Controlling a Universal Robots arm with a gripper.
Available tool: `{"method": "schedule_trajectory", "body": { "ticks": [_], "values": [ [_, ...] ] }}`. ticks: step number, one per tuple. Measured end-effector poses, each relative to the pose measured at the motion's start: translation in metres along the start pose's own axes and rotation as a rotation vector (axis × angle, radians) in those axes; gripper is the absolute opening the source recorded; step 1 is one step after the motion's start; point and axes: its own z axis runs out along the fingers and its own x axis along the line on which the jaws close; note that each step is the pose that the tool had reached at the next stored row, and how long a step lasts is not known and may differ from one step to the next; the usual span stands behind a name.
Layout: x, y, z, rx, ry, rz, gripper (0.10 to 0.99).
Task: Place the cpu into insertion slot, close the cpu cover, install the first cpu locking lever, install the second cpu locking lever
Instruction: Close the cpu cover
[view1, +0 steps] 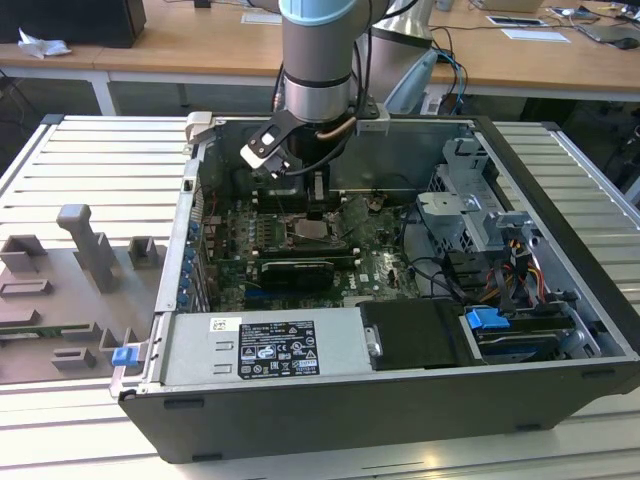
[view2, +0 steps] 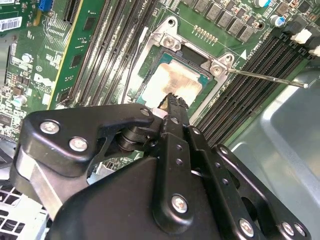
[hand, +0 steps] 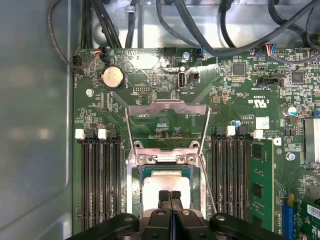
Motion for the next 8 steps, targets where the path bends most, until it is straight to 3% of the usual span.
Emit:
{"method": "schedule_trajectory", "body": {
  "ticks": [8],
  "values": [
    [0.0001, 0.0002, -0.0045, 0.0, 0.0, 0.0, 0.106]
  ]
}}
